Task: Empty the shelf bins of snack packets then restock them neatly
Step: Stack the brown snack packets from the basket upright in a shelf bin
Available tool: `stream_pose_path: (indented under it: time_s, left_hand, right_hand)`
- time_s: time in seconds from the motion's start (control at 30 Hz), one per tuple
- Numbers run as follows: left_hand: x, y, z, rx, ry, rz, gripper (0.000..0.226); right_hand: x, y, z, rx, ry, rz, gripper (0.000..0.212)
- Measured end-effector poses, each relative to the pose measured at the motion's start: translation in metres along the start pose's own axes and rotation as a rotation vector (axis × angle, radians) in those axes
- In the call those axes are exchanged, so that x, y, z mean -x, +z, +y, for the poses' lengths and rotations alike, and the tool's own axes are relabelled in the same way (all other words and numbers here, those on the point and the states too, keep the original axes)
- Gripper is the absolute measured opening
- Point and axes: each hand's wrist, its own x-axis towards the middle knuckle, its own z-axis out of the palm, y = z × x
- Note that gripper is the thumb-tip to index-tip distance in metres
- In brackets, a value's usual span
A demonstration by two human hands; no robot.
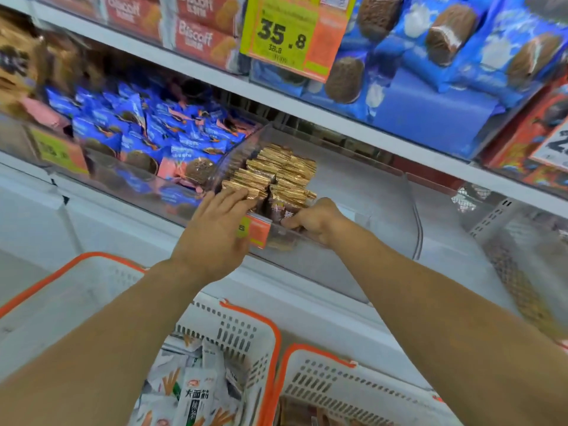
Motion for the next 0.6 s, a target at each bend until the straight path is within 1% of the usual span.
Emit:
stream_pose_path:
  time_s: [0.07,0.1,0.13,0.17,0.23,0.33,0.4,0.47,0.53,0.6]
  left_hand:
    - [0.0,0.001,0.0,0.02,0.003,0.012,0.061]
    - [0.0,0.002,0.001,0.025,-0.002,0.02,0.06]
    - [-0.001,0.002,0.002,0.027,-0.007,0.026,0.059]
    - [-0.001,0.002,0.002,0.029,-0.01,0.032,0.058]
    - [-0.002,0.001,0.003,0.031,-0.012,0.027,0.058]
    - [-0.002,0.0,0.003,0.03,-0.018,0.01,0.059]
    - [-0.001,0.0,0.003,0.028,-0.01,0.011,0.058]
    - [-0.001,0.0,0.003,0.022,-0.014,0.006,0.059]
    - [0.0,0.001,0.002,0.016,-0.016,0.001,0.06]
    - [0.0,0.001,0.002,-0.002,-0.014,0.002,0.061]
  right_hand:
    - [0.016,0.002,-0.008,0.058,-0.026,-0.011,0.034]
    - [0.02,0.004,-0.011,0.13,-0.054,-0.017,0.024]
    - [0.023,0.007,-0.014,0.182,-0.079,-0.019,0.021]
    - [0.026,0.007,-0.018,0.242,-0.084,-0.036,0.02]
    - [0.028,0.01,-0.024,0.338,-0.051,-0.068,0.027]
    - [0.023,0.011,-0.027,0.402,-0.094,-0.008,0.038]
    - [0.026,0.011,-0.027,0.365,-0.125,0.055,0.042]
    - [0.027,0.01,-0.026,0.333,-0.13,0.057,0.038]
    - [0.03,0.007,-0.026,0.253,-0.095,-0.027,0.028]
    - [0.036,0.0,-0.03,0.139,-0.027,-0.123,0.023]
